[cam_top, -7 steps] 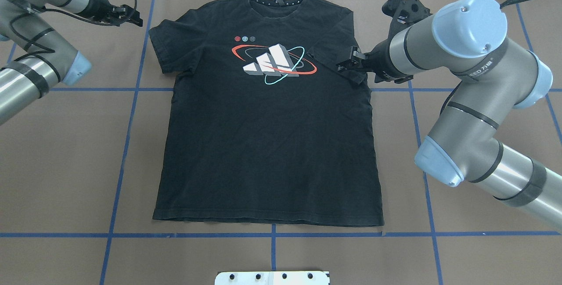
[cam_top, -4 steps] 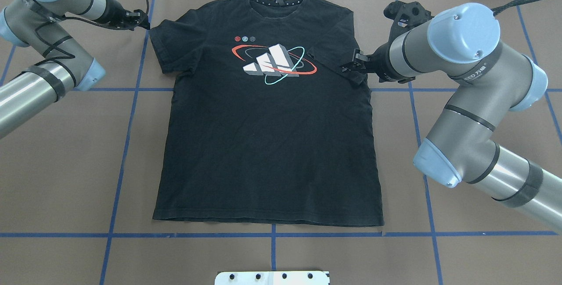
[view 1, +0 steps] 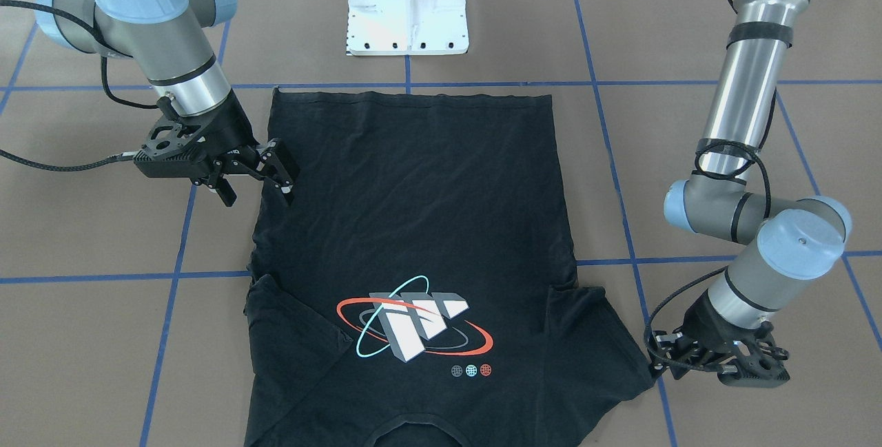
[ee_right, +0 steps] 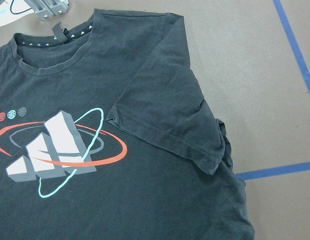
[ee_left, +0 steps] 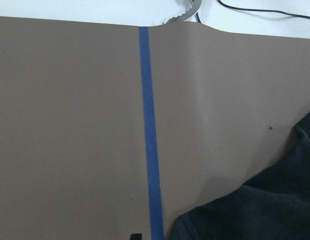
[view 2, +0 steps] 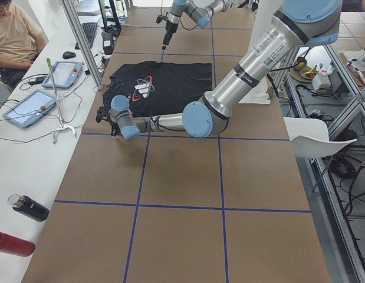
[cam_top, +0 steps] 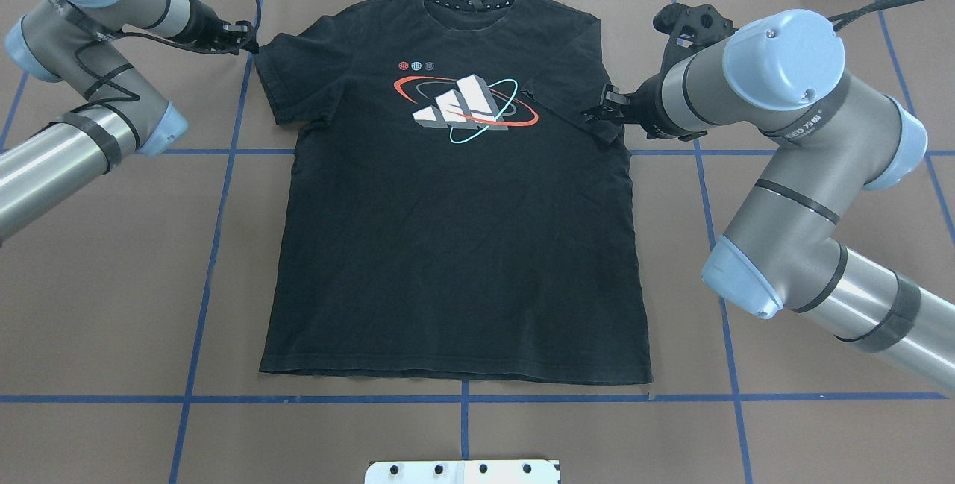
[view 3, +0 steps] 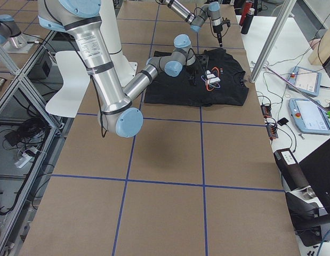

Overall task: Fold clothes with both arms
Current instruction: 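Fold the sleeve nearest the left gripper inward with the left gripper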

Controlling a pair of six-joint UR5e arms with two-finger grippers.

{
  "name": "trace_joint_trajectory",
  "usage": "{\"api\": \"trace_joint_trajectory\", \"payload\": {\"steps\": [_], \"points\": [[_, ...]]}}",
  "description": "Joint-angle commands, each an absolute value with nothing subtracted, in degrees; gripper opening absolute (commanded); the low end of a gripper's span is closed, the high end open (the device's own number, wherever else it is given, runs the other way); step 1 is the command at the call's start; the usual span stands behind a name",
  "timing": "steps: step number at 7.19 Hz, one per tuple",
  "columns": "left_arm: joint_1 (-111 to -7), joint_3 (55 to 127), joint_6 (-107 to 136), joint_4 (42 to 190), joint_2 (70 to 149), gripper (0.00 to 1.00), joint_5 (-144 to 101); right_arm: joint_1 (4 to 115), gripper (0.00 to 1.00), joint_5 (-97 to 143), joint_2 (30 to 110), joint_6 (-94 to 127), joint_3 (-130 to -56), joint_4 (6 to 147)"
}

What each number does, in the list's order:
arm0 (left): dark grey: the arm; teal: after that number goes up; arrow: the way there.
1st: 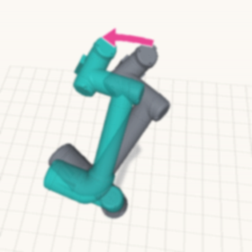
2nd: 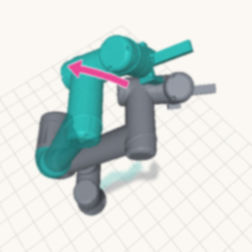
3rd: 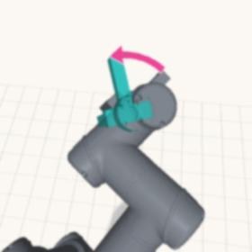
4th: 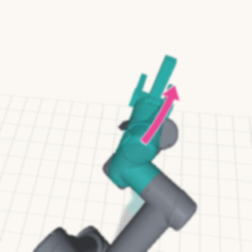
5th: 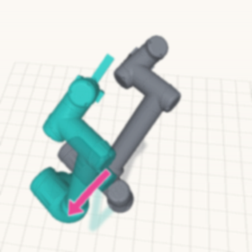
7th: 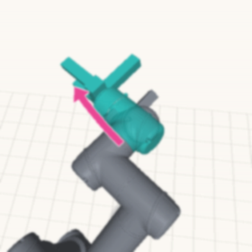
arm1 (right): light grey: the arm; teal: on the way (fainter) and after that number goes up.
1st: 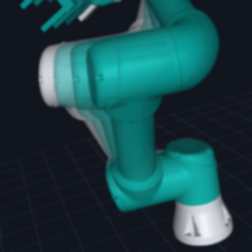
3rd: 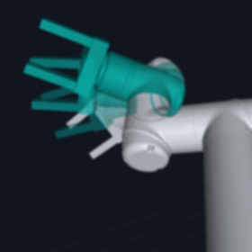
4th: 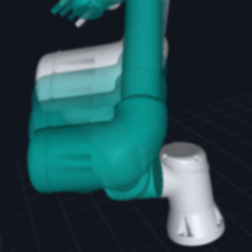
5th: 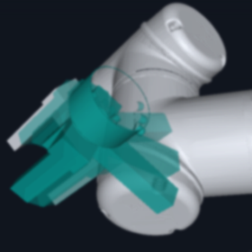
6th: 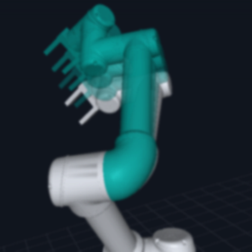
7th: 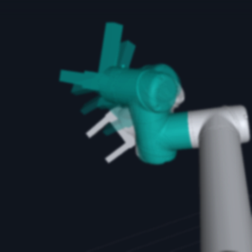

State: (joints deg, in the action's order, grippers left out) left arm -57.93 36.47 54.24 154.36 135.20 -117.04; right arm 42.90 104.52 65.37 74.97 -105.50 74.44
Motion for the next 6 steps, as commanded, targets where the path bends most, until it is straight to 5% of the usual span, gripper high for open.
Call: {"api": "trace_joint_trajectory", "payload": {"steps": [1, 6], "points": [[-57.48, 35.33, 54.32, 155.13, 135.70, 0.42, -116.37, 42.89, 1.00, 104.50, 65.57, 74.97, -105.38, 74.44], [-56.87, 34.72, 55.02, 155.21, 136.40, 0.39, -116.02, 42.89, 1.00, 104.50, 65.57, 74.97, -105.38, 74.44]]}}
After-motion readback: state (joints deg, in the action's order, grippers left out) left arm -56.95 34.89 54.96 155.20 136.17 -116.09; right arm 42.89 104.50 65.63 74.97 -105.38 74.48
